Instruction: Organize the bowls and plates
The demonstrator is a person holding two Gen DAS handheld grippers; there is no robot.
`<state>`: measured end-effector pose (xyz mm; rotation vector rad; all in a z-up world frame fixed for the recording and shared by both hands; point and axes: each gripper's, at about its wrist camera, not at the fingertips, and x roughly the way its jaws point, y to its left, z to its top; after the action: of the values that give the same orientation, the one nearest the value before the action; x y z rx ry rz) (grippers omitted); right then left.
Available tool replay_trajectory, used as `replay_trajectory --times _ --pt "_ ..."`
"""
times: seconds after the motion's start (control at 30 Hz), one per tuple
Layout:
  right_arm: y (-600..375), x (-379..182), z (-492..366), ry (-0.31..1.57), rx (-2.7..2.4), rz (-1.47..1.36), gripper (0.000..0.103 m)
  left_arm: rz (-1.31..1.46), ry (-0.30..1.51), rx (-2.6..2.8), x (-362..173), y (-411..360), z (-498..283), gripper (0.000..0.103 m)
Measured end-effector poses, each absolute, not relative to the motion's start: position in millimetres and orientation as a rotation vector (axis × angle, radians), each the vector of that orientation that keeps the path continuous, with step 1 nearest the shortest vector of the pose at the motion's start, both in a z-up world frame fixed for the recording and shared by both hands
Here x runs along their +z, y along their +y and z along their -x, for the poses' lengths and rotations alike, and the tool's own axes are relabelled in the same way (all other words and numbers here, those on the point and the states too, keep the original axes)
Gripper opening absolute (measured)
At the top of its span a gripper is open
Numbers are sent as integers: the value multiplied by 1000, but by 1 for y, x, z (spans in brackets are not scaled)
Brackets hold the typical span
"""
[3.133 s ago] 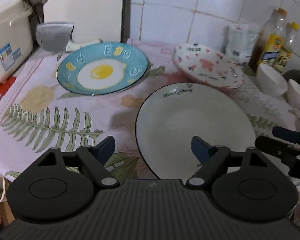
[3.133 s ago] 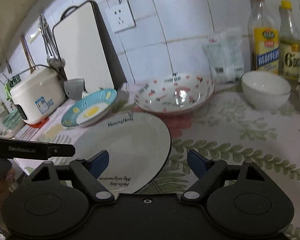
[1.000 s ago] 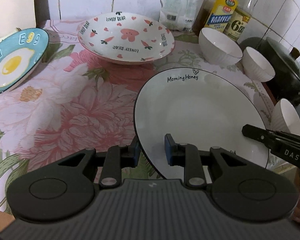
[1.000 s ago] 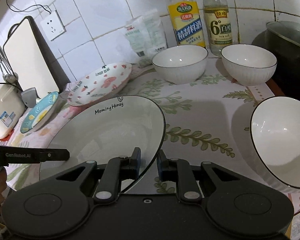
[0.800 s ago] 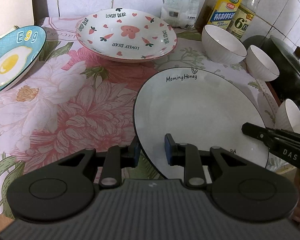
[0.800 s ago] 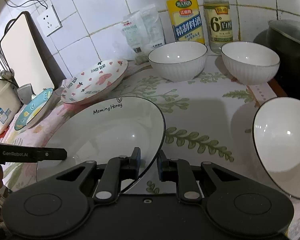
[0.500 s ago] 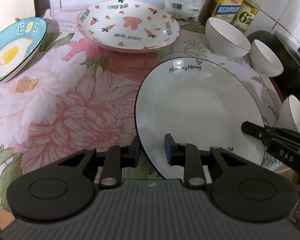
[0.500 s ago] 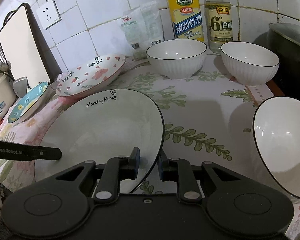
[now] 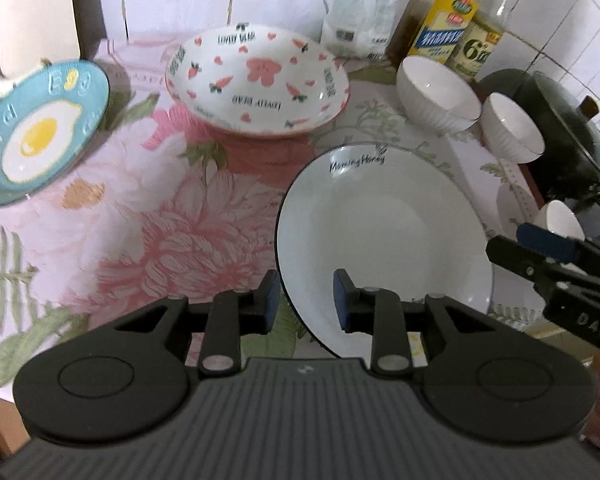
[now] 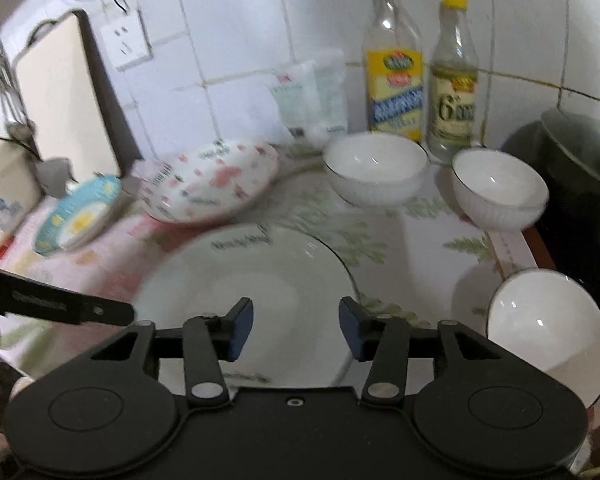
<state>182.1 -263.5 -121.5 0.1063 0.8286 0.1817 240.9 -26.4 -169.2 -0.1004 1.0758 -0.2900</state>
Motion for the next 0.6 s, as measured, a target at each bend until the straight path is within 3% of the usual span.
replay_trajectory --times 0.07,0.53,0.6 --pt "-259 -109 -183 822 213 -131 57 93 1055 -293 -158 -23 -239 41" --pt "-237 -52 -224 799 420 -347 75 16 891 -255 -104 11 -258 66" --pt "-233 -50 -238 789 424 -356 84 27 863 -234 -99 18 -268 68"
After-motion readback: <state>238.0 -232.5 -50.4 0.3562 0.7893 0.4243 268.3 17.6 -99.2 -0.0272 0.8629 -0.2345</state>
